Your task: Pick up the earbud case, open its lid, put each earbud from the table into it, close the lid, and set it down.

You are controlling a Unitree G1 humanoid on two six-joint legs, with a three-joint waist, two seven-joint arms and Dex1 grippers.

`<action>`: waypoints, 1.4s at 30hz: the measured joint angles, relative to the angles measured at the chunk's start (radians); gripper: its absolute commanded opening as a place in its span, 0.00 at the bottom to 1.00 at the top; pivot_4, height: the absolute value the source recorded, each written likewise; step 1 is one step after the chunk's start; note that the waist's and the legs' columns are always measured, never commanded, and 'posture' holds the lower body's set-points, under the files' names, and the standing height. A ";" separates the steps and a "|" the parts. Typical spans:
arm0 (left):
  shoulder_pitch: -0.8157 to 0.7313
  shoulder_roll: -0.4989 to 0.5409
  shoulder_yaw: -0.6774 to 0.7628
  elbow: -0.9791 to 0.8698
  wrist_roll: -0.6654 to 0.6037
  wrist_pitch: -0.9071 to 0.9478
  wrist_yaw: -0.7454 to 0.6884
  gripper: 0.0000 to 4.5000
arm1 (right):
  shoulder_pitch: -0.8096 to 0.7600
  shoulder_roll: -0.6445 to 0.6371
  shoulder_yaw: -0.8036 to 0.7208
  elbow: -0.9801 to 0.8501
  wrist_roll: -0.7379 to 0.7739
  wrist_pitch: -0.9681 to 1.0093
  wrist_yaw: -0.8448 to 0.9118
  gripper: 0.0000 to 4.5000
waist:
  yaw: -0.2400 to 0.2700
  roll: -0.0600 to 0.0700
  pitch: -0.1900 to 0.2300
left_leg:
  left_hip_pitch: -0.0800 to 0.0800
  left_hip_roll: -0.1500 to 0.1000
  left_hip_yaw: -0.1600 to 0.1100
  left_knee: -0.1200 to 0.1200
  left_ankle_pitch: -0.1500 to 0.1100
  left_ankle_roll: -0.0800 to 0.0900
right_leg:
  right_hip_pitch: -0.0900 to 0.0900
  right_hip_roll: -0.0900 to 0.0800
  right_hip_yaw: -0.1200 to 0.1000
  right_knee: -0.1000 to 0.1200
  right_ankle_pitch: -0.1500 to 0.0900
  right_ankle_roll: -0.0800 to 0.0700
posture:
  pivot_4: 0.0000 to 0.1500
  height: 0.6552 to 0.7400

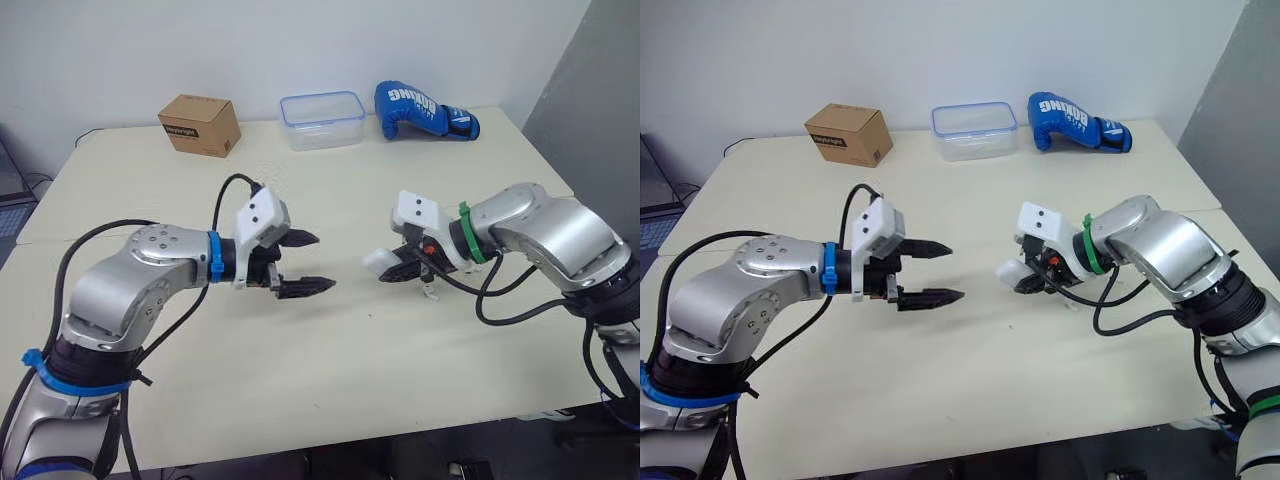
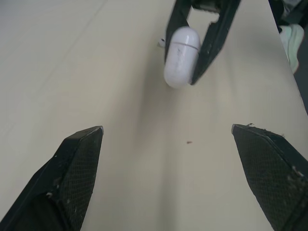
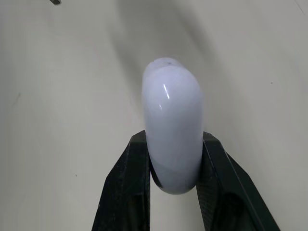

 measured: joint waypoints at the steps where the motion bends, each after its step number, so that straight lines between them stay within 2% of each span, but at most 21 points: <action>1: -0.012 0.000 -0.016 0.001 0.010 -0.001 -0.002 0.99 | -0.017 0.007 0.004 0.005 -0.018 -0.012 0.014 0.20 | 0.000 0.000 0.000 | 0.000 0.000 0.000 0.000 0.000 0.000 | 0.000 0.000 0.000 0.000 0.000 0.000 | 1.00 1.00; 11: -0.084 -0.061 -0.068 0.077 0.072 -0.003 -0.017 0.99 | -0.055 0.060 0.044 0.017 -0.175 -0.128 0.128 0.20 | 0.000 0.000 0.000 | -0.001 0.000 0.000 0.000 0.000 0.000 | 0.000 0.000 0.000 0.000 0.000 0.000 | 1.00 1.00; 14: -0.094 -0.082 -0.068 0.091 0.082 -0.004 -0.015 0.86 | -0.055 0.078 0.047 0.017 -0.206 -0.132 0.142 0.20 | 0.000 0.000 0.000 | 0.000 0.000 0.000 0.000 0.000 0.000 | 0.000 0.000 0.000 0.000 0.000 0.000 | 1.00 1.00; 17: -0.097 -0.100 -0.068 0.093 0.082 -0.003 -0.016 0.65 | -0.055 0.103 0.053 0.017 -0.234 -0.140 0.157 0.20 | 0.000 0.000 0.000 | 0.000 0.000 0.000 0.000 0.000 0.000 | -0.001 0.000 0.000 0.000 0.000 0.000 | 1.00 1.00; 30: -0.107 -0.120 -0.104 0.085 0.097 0.007 -0.020 0.65 | -0.057 0.151 0.069 0.064 -0.348 -0.158 0.198 0.20 | 0.000 0.000 0.000 | 0.000 0.000 0.000 0.001 0.000 0.000 | -0.001 0.000 0.000 0.001 0.000 0.000 | 1.00 1.00; 42: -0.105 -0.132 -0.129 0.080 0.112 0.004 -0.019 0.65 | -0.072 0.177 0.069 0.091 -0.389 -0.170 0.236 0.20 | 0.000 0.000 0.000 | 0.000 0.000 0.000 0.001 0.000 -0.001 | -0.001 0.000 0.000 0.001 0.000 0.000 | 1.00 1.00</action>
